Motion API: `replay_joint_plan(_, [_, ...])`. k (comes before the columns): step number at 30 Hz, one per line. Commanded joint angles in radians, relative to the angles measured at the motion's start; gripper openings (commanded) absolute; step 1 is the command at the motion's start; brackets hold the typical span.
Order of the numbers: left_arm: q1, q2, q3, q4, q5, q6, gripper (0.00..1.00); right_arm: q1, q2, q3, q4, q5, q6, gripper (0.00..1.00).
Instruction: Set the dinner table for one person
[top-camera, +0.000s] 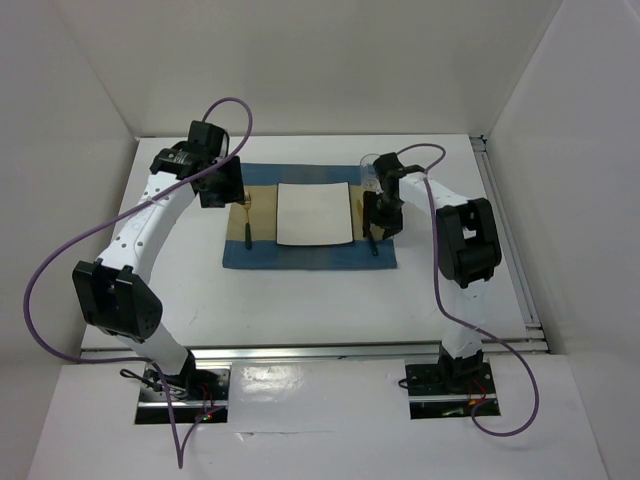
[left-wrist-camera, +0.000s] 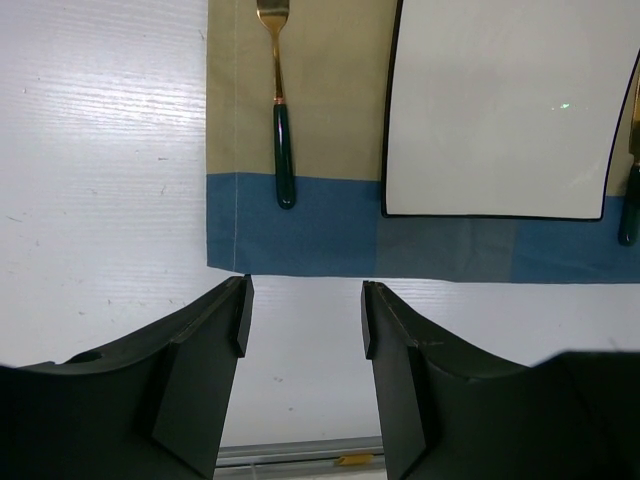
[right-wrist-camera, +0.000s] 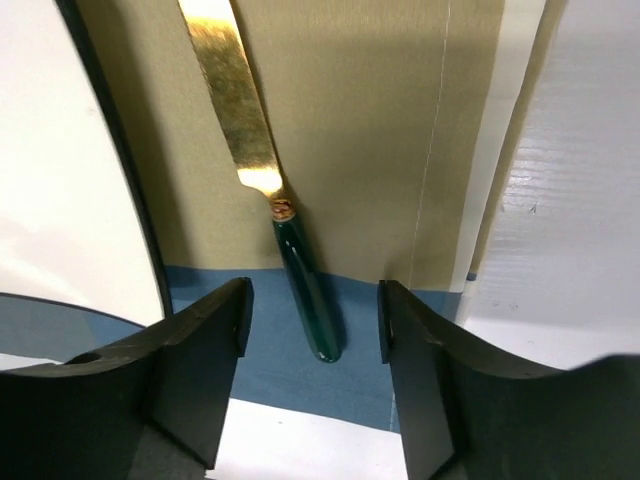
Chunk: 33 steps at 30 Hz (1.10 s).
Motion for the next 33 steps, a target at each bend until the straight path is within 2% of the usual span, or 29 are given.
replay_joint_plan(1, [0.006,-0.035,-0.001,0.008,0.018,-0.004,0.64,0.002,-0.019,0.065,-0.024,0.009,-0.005,0.66])
replay_joint_plan(6, [0.006,-0.026,0.018,0.008,0.018,0.005,0.64,0.002,-0.108,0.088,-0.076,0.029,0.013,0.80])
replay_joint_plan(7, [0.006,-0.026,0.018,0.008,0.018,0.005,0.64,0.002,-0.125,0.088,-0.085,0.046,0.013,0.88])
replay_joint_plan(11, [0.006,-0.017,0.038,0.008,0.027,0.005,0.64,0.002,-0.209,0.114,-0.142,0.101,0.023,1.00])
replay_joint_plan(17, [0.006,-0.008,0.049,0.020,0.039,0.015,0.64,-0.104,-0.393,0.067,-0.177,0.141,0.072,1.00])
replay_joint_plan(20, [0.006,-0.008,0.049,0.040,0.061,0.015,0.64,-0.178,-0.491,-0.007,-0.117,0.080,0.072,1.00])
replay_joint_plan(23, [0.006,-0.008,0.049,0.040,0.081,0.015,0.64,-0.178,-0.501,-0.025,-0.117,0.071,0.072,1.00])
replay_joint_plan(28, [0.006,0.003,0.058,0.040,0.090,0.024,0.64,-0.169,-0.491,-0.036,-0.095,-0.032,0.034,0.98])
replay_joint_plan(30, [0.006,-0.006,0.058,0.040,0.090,0.024,0.64,-0.107,-0.461,-0.027,-0.094,-0.032,0.018,0.95])
replay_joint_plan(33, [0.006,-0.006,0.058,0.030,0.079,0.024,0.64,-0.025,-0.392,-0.015,-0.107,0.052,0.009,0.91])
